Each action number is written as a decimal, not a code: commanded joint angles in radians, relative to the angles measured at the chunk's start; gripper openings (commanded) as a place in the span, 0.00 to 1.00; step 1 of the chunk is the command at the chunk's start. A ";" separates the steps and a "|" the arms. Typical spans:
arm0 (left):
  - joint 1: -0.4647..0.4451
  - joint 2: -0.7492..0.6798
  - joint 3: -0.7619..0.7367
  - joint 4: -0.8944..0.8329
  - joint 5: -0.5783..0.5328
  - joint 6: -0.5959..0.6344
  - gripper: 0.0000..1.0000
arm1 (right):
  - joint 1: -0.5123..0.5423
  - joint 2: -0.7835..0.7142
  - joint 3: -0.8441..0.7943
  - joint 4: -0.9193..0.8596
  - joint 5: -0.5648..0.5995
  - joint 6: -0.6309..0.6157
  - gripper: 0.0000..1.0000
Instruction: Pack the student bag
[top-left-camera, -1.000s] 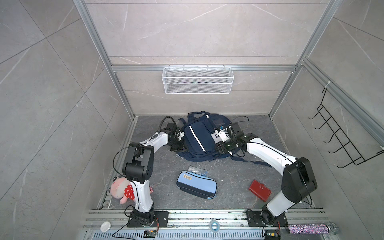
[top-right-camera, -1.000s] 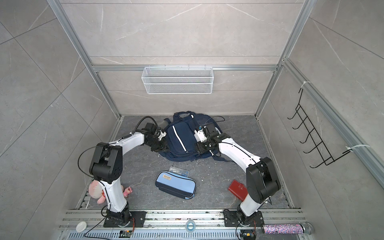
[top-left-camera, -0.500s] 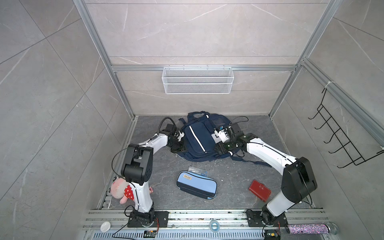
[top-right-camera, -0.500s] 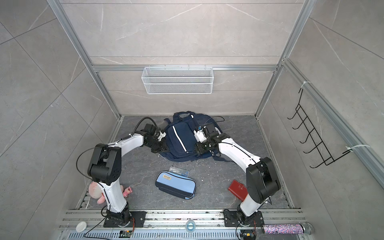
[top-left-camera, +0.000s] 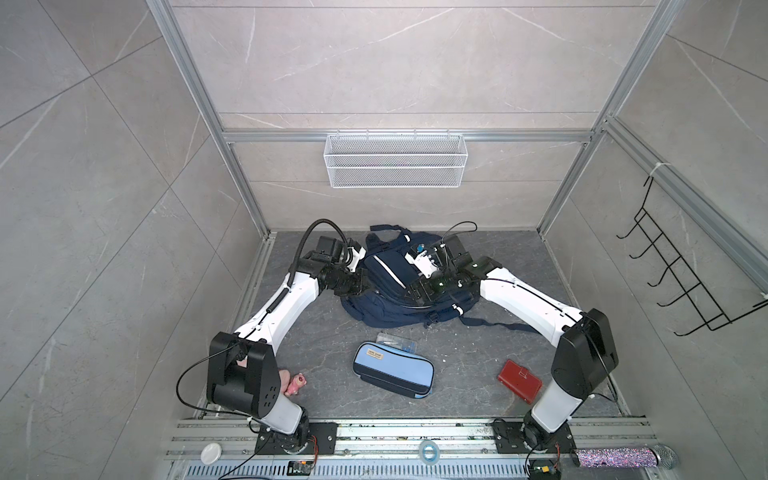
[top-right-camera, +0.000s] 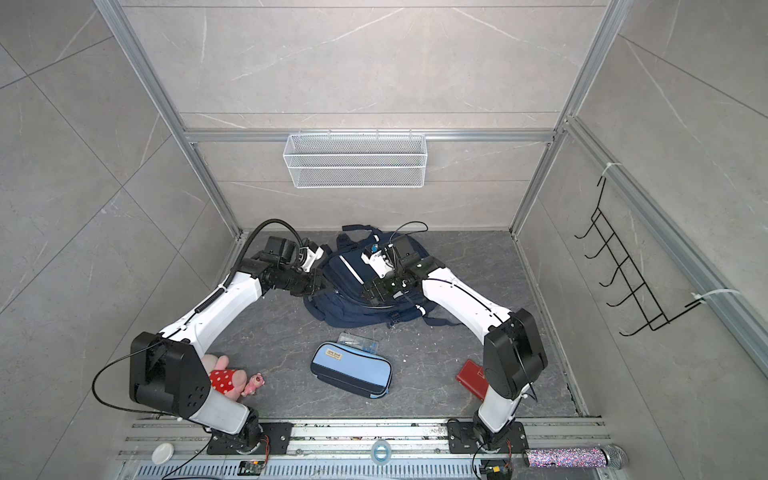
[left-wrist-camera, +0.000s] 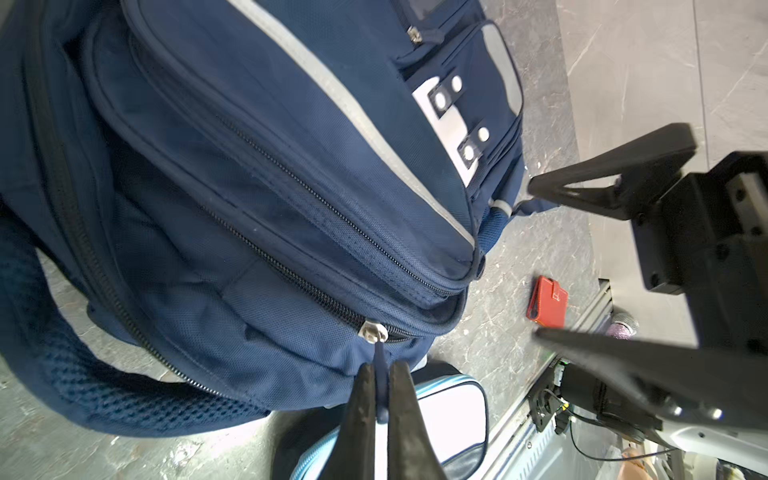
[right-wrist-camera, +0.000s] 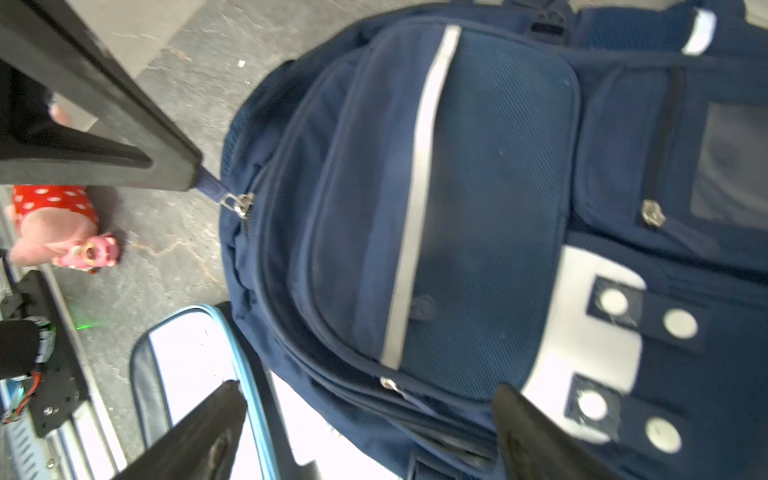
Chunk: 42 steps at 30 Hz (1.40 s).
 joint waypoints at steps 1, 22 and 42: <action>-0.009 -0.026 0.115 -0.003 0.050 0.029 0.00 | 0.028 0.012 0.062 -0.026 -0.045 -0.013 1.00; -0.027 -0.028 0.176 0.059 0.041 -0.014 0.00 | 0.063 0.165 0.209 -0.074 0.100 -0.056 0.25; 0.179 0.025 0.065 0.288 -0.202 -0.084 0.00 | 0.033 -0.122 0.033 -0.145 0.302 -0.112 0.00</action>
